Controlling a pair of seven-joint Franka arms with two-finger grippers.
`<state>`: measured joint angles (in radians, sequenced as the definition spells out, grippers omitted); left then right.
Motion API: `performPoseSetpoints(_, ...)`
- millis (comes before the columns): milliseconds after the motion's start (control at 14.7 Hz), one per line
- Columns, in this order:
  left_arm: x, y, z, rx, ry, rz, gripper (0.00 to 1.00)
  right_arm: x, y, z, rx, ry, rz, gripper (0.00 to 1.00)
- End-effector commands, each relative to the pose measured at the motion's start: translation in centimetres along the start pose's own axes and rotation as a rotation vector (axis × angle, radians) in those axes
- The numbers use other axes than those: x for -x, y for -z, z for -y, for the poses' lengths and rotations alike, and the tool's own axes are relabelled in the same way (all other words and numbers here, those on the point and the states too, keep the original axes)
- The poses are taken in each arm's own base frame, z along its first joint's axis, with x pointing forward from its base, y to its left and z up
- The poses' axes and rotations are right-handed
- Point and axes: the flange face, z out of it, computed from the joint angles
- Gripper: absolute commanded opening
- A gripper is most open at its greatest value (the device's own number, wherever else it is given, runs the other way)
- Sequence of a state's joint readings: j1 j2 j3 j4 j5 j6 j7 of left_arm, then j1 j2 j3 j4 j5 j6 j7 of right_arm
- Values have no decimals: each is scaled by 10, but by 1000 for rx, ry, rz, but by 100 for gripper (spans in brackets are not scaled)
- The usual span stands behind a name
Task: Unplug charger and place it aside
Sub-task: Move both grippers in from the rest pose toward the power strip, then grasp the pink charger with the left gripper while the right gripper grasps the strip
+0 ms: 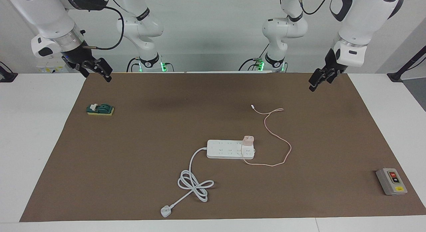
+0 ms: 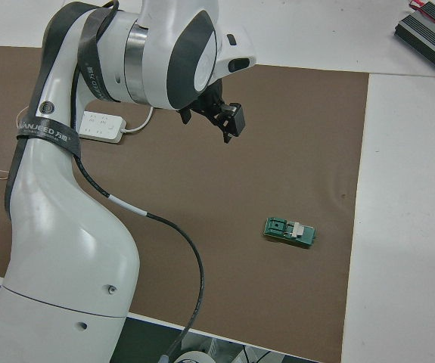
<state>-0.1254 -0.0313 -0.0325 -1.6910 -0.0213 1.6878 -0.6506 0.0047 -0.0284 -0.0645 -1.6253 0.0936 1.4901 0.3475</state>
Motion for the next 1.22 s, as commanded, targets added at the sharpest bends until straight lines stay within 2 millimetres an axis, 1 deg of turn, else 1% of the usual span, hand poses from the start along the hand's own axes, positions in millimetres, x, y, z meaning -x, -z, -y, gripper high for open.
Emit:
performPoseSetpoints(0, -4, -36, -47, 18, 227, -17, 100, 3, -27, 35, -48, -182, 37, 100)
performPoseSetpoints(68, -3, -52, -68, 29, 333, -21, 100, 2, -39, 53, -70, -254, 69, 100)
performPoseSetpoints(136, -3, -71, -86, 44, 446, -24, 100, 0, -49, 65, -91, -323, 96, 100)
performPoseSetpoints(204, 2, -81, -101, 58, 509, -21, 100, -1, -60, 82, -107, -382, 118, 100)
performPoseSetpoints(272, 0, -90, -111, 93, 612, -1, 100, -2, -71, 100, -133, -456, 143, 100)
performPoseSetpoints(340, -1, -94, -117, 119, 684, 10, 100, -5, -79, 112, -156, -525, 162, 100)
performPoseSetpoints(408, 4, -100, -125, 123, 740, 18, 100, -8, -90, 126, -180, -588, 193, 100)
performPoseSetpoints(476, 4, -111, -132, 104, 802, 31, 100, -9, -99, 139, -204, -650, 223, 100)
performPoseSetpoints(544, 7, -122, -147, 92, 842, 39, 100, -11, -111, 154, -223, -721, 248, 100)
performPoseSetpoints(612, 6, -130, -153, 89, 899, 41, 100, -11, -121, 170, -238, -793, 265, 100)
performPoseSetpoints(680, 5, -137, -155, 72, 941, 44, 100, -9, -133, 187, -244, -861, 281, 100)
performPoseSetpoints(748, 6, -147, -162, 52, 950, 49, 100, -11, -143, 198, -263, -932, 304, 100)
performPoseSetpoints(816, 12, -148, -173, 40, 935, 54, 100, -11, -154, 210, -276, -977, 327, 100)
performPoseSetpoints(883, 10, -159, -177, 8, 937, 63, 100, -11, -166, 220, -281, -1027, 361, 100)
performPoseSetpoints(951, 7, -167, -186, -24, 950, 68, 100, -19, -178, 226, -313, -1112, 418, 100)
performPoseSetpoints(1019, 1, -176, -201, -44, 958, 71, 100, -27, -190, 231, -361, -1170, 470, 100)
performPoseSetpoints(1155, -2, -185, -208, -57, 993, 72, 100, -37, -217, 241, -421, -1209, 545, 100)
